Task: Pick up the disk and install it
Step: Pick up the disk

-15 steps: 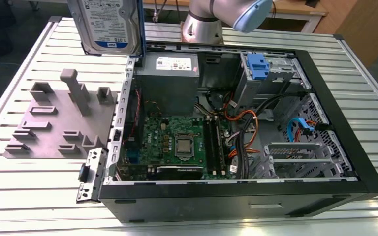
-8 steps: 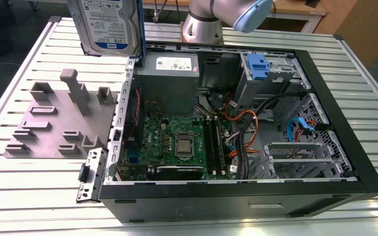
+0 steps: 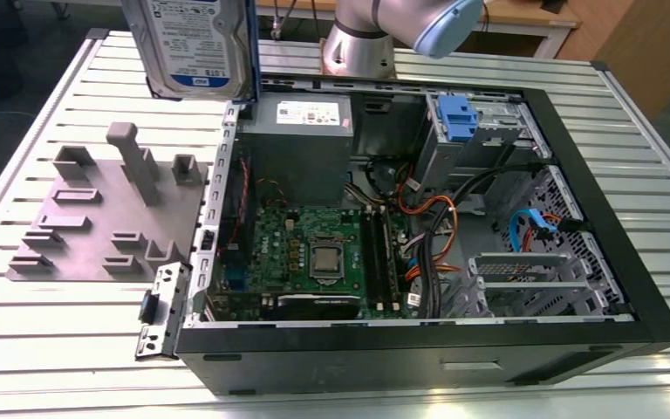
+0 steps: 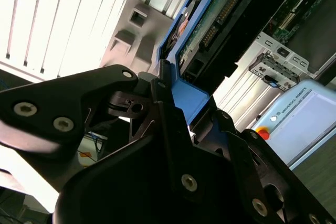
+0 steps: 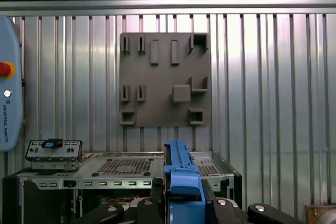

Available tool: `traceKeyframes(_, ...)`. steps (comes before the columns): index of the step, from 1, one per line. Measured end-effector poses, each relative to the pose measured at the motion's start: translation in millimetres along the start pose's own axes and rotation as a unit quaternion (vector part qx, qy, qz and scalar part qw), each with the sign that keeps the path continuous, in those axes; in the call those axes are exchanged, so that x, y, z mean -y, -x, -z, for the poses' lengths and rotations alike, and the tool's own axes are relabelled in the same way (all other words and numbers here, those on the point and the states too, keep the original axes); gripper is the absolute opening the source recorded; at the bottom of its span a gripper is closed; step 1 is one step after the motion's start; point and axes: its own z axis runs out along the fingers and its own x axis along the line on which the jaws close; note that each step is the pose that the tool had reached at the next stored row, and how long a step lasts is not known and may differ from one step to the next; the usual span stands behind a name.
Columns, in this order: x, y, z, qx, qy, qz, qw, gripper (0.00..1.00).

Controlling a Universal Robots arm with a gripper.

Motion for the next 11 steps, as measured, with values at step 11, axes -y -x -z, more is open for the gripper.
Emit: traceKeyframes(11,6.3,0.2,0.0,0.0000,0.0000,0.000,1.00000,0.36)
